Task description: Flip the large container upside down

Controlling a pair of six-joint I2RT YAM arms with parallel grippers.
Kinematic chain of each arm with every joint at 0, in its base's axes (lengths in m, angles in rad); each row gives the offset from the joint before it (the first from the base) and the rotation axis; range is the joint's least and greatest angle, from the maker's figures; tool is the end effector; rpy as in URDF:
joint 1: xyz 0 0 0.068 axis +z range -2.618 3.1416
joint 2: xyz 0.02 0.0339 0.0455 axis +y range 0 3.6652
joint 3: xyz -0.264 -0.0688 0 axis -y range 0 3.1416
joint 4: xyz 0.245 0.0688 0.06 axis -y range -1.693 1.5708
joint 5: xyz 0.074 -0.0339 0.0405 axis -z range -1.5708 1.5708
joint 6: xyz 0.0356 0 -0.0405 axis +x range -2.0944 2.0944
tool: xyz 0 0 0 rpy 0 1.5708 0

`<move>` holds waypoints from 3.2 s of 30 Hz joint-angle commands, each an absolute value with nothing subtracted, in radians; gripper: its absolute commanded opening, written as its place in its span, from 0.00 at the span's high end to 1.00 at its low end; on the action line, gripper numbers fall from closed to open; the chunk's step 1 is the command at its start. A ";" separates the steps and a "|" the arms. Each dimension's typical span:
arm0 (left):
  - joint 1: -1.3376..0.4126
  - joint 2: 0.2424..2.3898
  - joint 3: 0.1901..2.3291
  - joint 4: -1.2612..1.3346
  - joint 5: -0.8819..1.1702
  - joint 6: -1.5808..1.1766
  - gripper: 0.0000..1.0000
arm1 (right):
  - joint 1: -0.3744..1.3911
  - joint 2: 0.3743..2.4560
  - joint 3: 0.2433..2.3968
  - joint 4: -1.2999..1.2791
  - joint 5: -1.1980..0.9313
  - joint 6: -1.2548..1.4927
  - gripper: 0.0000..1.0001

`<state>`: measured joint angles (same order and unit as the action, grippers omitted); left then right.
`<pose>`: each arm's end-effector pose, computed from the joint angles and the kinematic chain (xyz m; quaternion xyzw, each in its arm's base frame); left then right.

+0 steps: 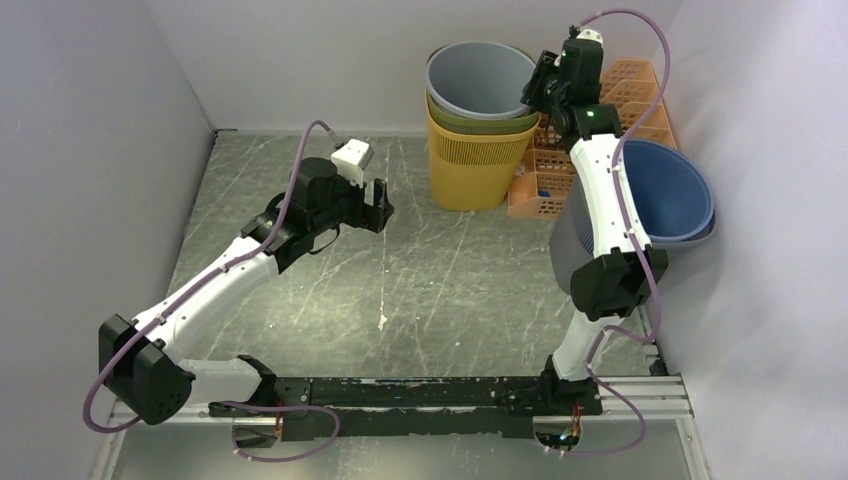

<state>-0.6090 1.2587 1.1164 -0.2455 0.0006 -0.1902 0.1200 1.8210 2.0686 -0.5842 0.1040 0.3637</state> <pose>0.2390 -0.1667 0.3479 0.1727 0.8119 -0.2172 0.5136 0.4089 0.0456 0.4514 0.1289 0.8048 0.0972 0.5712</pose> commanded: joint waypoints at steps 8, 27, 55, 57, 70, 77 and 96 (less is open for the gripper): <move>-0.618 1.218 1.095 -0.265 0.000 -0.167 0.04 | 0.150 1.911 2.164 -0.634 0.145 0.384 0.54; -0.618 1.143 1.062 -0.300 -0.009 -0.137 0.03 | 0.268 1.965 2.235 -0.663 0.347 0.326 1.00; -0.618 1.133 1.082 -0.349 -0.133 -0.130 0.01 | 0.263 1.639 2.236 -0.196 0.100 0.382 1.00; -0.618 1.147 1.112 -0.373 -0.147 -0.119 0.01 | 0.262 1.622 2.260 -0.204 0.069 0.382 1.00; -0.606 1.114 1.284 -0.465 -0.507 -0.105 0.01 | 0.263 1.316 2.123 -0.203 -0.059 0.372 1.00; -0.592 1.061 1.381 -0.445 -0.640 -0.079 0.01 | 0.262 1.209 2.099 -0.314 -0.149 0.408 1.00; -0.592 1.048 1.665 -0.653 -0.199 -0.126 0.04 | 0.262 0.916 1.389 -0.356 -0.237 0.451 1.00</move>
<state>-0.5964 1.0241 1.6268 -0.5392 -0.3939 -0.0883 0.2623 0.9459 1.4021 -0.3996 -0.2695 0.4507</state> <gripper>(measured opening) 0.973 0.059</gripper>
